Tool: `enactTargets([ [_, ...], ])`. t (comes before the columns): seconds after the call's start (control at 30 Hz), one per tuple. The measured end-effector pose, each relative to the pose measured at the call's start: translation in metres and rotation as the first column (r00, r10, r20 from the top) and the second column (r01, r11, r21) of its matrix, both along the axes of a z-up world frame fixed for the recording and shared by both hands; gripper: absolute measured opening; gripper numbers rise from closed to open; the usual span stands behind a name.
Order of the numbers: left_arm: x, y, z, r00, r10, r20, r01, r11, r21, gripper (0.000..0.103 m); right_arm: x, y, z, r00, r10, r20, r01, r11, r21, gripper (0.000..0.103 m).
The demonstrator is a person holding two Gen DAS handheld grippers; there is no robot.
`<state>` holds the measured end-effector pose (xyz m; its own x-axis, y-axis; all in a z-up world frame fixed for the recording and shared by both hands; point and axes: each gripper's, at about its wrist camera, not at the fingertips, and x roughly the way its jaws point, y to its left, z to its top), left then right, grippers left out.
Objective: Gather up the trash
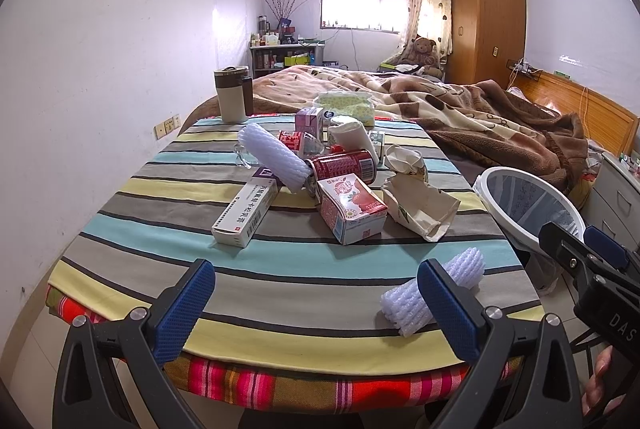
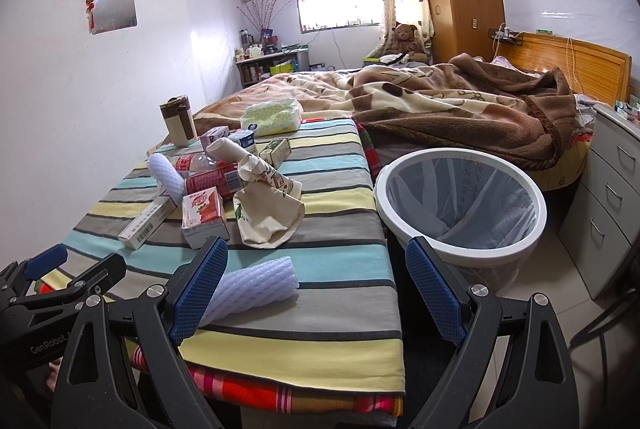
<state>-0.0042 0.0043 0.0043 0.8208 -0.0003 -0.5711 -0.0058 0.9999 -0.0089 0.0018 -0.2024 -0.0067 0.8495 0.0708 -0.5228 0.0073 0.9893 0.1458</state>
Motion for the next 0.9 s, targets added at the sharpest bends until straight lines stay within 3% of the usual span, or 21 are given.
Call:
enactTargets([
  [0.57, 0.003, 0.003, -0.002, 1.000, -0.005, -0.010, 0.005, 1.000, -0.009, 0.103, 0.004, 0.000, -0.002, 1.000, 0.001, -0.013, -0.001, 1.000, -0.001, 0.092],
  [0.9, 0.039, 0.041, -0.011, 0.998, 0.012, -0.068, -0.015, 0.999, -0.042, 0.103, 0.048, -0.003, -0.012, 0.998, 0.021, -0.059, -0.020, 1.000, 0.020, 0.092],
])
